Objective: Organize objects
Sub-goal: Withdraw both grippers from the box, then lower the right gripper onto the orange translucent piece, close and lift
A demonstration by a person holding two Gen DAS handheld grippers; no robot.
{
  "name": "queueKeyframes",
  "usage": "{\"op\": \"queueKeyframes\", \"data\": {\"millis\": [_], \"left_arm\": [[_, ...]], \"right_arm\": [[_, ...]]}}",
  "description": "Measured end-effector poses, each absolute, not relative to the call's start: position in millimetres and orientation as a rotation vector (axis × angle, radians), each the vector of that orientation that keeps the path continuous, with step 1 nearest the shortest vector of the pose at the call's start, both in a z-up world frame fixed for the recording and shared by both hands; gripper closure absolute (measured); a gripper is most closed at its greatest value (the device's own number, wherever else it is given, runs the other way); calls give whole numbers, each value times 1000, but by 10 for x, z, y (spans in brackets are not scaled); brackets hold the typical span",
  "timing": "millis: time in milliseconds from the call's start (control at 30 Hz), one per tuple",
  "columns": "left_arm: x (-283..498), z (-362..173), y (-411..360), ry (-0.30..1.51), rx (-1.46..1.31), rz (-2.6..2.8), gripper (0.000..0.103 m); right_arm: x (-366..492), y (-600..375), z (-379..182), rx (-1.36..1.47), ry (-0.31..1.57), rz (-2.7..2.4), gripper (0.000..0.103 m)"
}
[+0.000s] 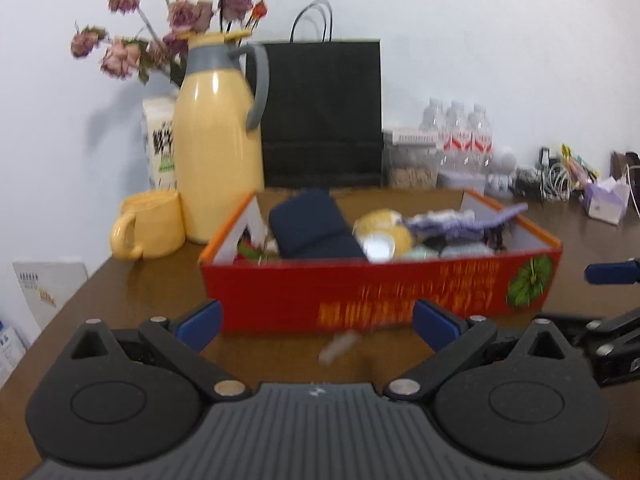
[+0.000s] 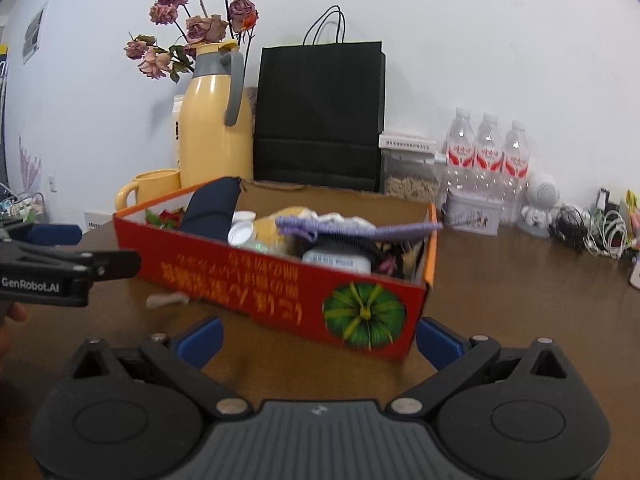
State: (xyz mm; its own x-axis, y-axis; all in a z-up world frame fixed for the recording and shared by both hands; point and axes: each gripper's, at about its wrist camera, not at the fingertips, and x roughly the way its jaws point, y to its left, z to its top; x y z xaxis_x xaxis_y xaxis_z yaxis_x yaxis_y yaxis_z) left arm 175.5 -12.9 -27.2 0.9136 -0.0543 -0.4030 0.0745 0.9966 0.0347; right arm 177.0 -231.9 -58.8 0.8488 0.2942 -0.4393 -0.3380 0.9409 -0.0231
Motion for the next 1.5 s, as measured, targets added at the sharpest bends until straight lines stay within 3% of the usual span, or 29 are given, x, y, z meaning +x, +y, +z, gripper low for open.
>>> {"op": "queueKeyframes", "data": {"millis": [400, 500, 733, 1033, 1100, 1167, 1500], "left_arm": [[1388, -481, 25, 533, 85, -96, 0], [1360, -494, 8, 538, 95, -105, 0], [1366, -500, 10, 544, 87, -113, 0], [1377, -507, 15, 553, 77, -129, 0], [1377, -508, 16, 554, 76, -131, 0], [1378, -511, 15, 554, 75, -131, 0], [1380, -512, 12, 558, 72, -131, 0]], "right_arm": [[1362, -2446, -743, -120, 575, 467, 2], [1280, -2436, -773, -140, 591, 496, 11], [1271, -2393, -793, -191, 615, 540, 46], [1419, -2461, -792, -268, 601, 658, 47], [1447, -2456, -792, -271, 600, 693, 53], [1455, -2449, -788, -273, 600, 735, 65], [1337, -2369, -745, -267, 550, 728, 66]]}}
